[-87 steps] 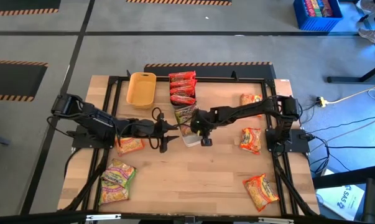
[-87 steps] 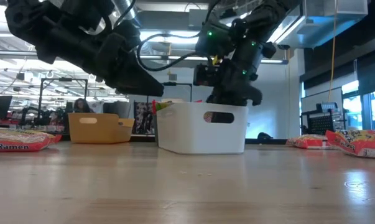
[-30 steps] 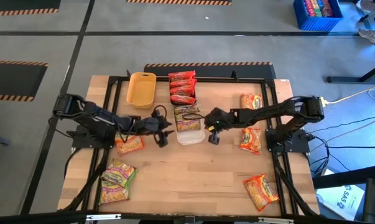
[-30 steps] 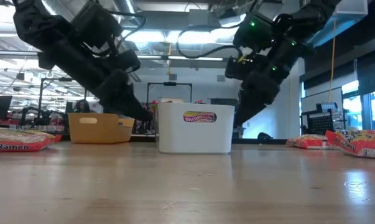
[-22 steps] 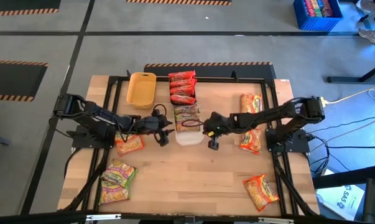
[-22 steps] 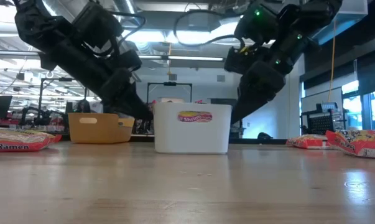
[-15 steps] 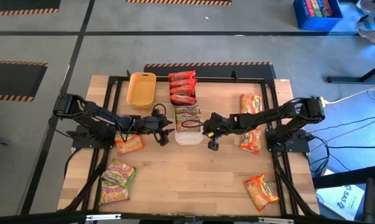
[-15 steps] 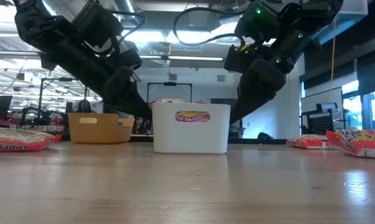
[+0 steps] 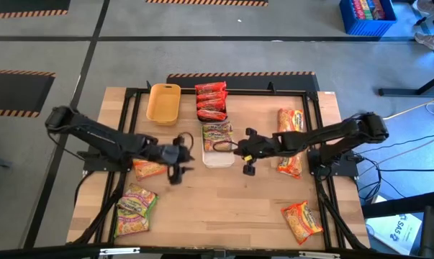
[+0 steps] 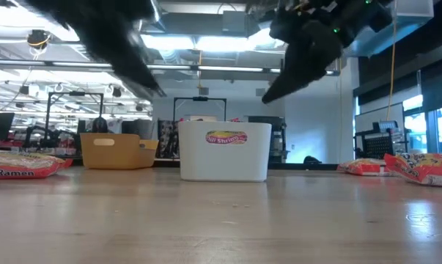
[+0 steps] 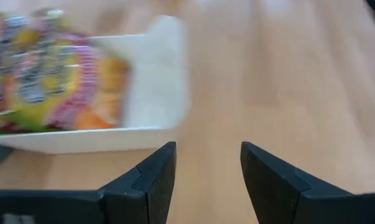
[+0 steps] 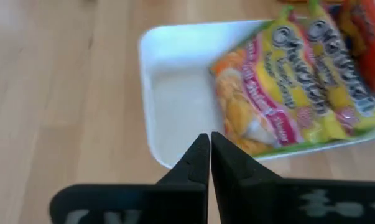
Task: Sort Maruchan noodles
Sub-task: Put the top green noodle pack into the white bin
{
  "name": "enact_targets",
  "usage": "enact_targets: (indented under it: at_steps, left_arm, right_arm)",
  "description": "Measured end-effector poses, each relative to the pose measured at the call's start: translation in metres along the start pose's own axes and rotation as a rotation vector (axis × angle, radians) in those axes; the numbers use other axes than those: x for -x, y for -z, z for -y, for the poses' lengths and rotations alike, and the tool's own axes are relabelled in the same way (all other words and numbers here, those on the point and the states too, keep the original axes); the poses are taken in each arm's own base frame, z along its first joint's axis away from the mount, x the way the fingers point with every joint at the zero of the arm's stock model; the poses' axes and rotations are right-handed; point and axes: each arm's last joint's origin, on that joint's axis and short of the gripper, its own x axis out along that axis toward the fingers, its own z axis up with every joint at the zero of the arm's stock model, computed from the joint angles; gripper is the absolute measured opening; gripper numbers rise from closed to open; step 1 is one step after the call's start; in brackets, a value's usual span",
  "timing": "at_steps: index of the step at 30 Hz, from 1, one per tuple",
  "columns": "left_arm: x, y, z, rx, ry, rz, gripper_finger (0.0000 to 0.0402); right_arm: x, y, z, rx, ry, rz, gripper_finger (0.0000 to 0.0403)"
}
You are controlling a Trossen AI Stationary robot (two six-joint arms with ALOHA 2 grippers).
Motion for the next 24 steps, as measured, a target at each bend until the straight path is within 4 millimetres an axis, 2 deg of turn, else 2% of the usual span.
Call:
enact_targets:
  at_steps: [5,10,15,18,24]
  left_arm:
    - [0.011,-0.013,0.042,-0.125,0.05,-0.12,0.0174]
    - [0.016,-0.027,0.073,-0.169,0.12,-0.079,0.0174]
    - [0.024,-0.051,0.082,-0.11,0.13,0.119,0.0174]
    - [0.028,-0.06,0.083,-0.139,0.123,0.178,0.0174]
    - [0.033,-0.062,0.082,-0.186,0.104,0.135,0.02]
  right_arm:
    - [-0.006,-0.002,-0.018,0.062,-0.046,0.06,0.0001]
    - [-0.01,-0.005,-0.035,0.116,-0.125,0.123,0.0001]
    - [-0.008,-0.01,-0.045,0.107,-0.208,0.188,0.0001]
    - [-0.007,-0.013,-0.049,0.086,-0.299,0.215,0.0001]
    - [-0.005,-0.018,-0.051,0.036,-0.384,0.254,0.0015]
